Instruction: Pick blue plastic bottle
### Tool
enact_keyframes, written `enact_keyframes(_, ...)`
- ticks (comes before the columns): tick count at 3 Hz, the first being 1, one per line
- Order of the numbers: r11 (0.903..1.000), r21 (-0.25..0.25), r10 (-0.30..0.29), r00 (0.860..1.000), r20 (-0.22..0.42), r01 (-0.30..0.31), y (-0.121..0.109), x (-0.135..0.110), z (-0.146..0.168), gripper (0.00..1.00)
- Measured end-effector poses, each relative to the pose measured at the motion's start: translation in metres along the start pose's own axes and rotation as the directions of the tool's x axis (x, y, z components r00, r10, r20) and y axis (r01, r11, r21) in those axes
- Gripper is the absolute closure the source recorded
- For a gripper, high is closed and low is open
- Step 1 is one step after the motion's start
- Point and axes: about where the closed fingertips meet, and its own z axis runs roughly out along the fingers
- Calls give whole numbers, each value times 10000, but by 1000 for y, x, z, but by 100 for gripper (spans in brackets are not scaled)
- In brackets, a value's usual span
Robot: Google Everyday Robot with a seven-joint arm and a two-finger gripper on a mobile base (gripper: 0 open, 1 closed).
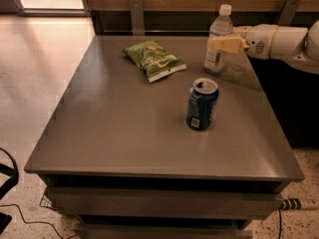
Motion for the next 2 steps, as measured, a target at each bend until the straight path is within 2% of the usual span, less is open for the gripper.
enact_keyframes(1, 10000, -52, 6, 10000, 0, -6, 2, 0, 3, 64)
enact_keyframes(2, 9999, -122, 15, 10000, 0, -15, 4, 0, 8, 97)
